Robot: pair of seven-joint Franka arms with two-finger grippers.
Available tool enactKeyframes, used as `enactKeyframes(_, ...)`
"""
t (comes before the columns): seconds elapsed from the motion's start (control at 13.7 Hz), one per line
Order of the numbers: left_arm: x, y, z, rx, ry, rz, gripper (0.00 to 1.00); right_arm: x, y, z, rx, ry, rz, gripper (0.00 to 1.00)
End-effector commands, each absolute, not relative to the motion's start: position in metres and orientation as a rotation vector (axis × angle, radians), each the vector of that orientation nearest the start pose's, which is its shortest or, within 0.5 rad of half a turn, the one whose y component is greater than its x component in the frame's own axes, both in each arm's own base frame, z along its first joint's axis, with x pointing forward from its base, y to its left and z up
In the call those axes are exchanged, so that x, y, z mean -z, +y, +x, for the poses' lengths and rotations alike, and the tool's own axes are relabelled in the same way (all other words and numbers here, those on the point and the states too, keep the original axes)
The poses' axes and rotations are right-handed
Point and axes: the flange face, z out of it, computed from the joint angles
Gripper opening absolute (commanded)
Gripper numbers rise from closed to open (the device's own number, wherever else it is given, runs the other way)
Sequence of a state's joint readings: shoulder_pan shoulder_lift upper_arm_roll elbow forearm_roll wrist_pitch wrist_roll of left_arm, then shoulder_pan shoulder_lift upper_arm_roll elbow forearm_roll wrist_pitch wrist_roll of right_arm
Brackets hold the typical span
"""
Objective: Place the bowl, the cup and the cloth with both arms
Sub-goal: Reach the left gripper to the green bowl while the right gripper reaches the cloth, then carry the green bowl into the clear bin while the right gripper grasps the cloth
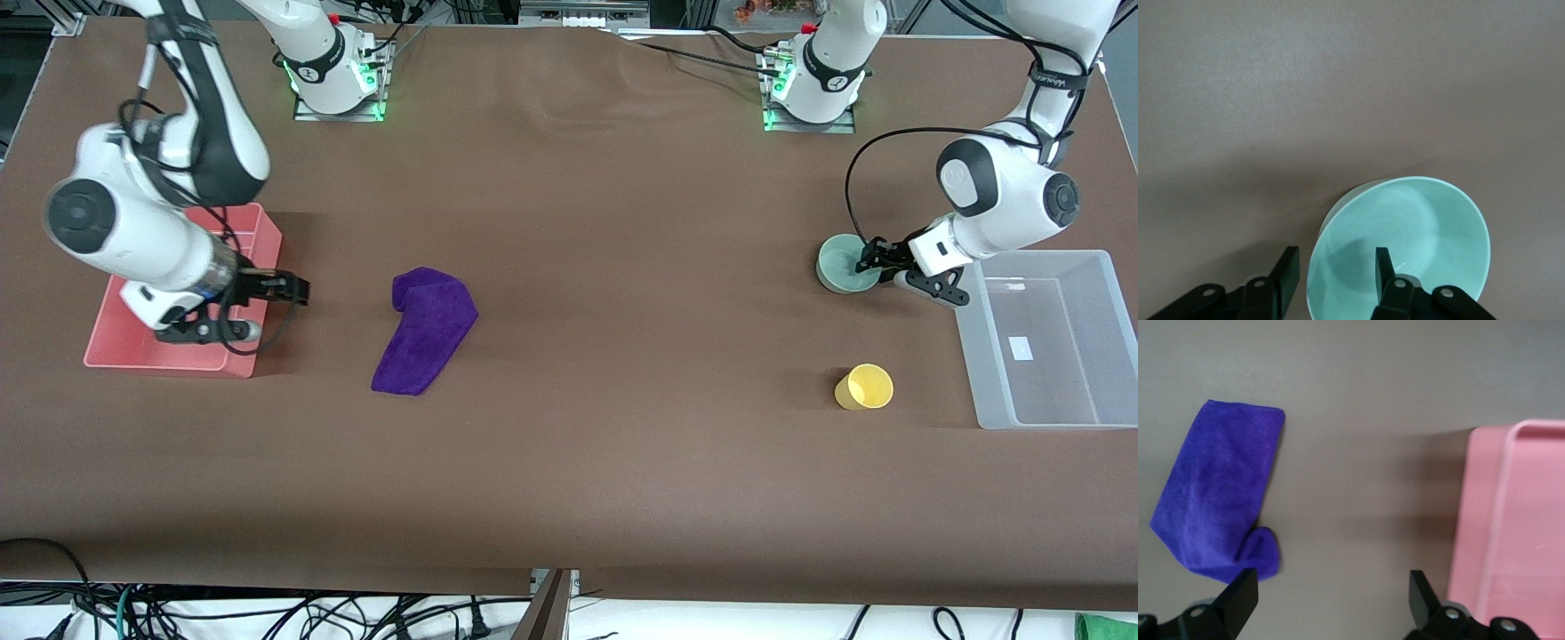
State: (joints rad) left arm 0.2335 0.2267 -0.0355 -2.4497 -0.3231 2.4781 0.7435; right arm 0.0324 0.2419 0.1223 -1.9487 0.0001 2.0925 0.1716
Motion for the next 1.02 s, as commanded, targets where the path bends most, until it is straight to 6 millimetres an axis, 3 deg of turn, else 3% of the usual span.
enactKeyframes(0.0,-0.193,0.092,0.46,-0.125,0.485,-3.366,0.36,-0.319,0.122,0.577,-0.136,0.116,-3.102,1.0)
enactKeyframes(0.07,-0.192,0.092,0.461,-0.125,0.482,-3.366,0.09,-0.306,0.132,0.574,-0.124,0.165,-3.101,1.0)
enactKeyframes(0.15,-0.194,0.09,0.465,-0.128,0.454,-3.371,0.0,-0.295,0.145,0.572,-0.112,0.189,-3.098,1.0)
enactKeyframes(0.29,-0.203,0.078,0.479,-0.145,0.412,-3.381,0.0,-0.27,0.169,0.57,-0.105,0.158,-3.096,1.0)
enactKeyframes(0.44,-0.216,0.082,0.483,-0.135,0.407,-3.39,0.0,-0.243,0.192,0.566,-0.09,0.101,-3.091,1.0)
enactKeyframes(0.66,-0.26,0.088,0.503,-0.222,0.44,-3.455,0.0,-0.217,0.218,0.558,-0.079,0.119,-3.083,1.0)
enactKeyframes(0.95,-0.341,0.143,0.536,-0.365,0.538,-3.382,0.0,-0.191,0.24,0.546,-0.113,0.112,-3.087,1.0)
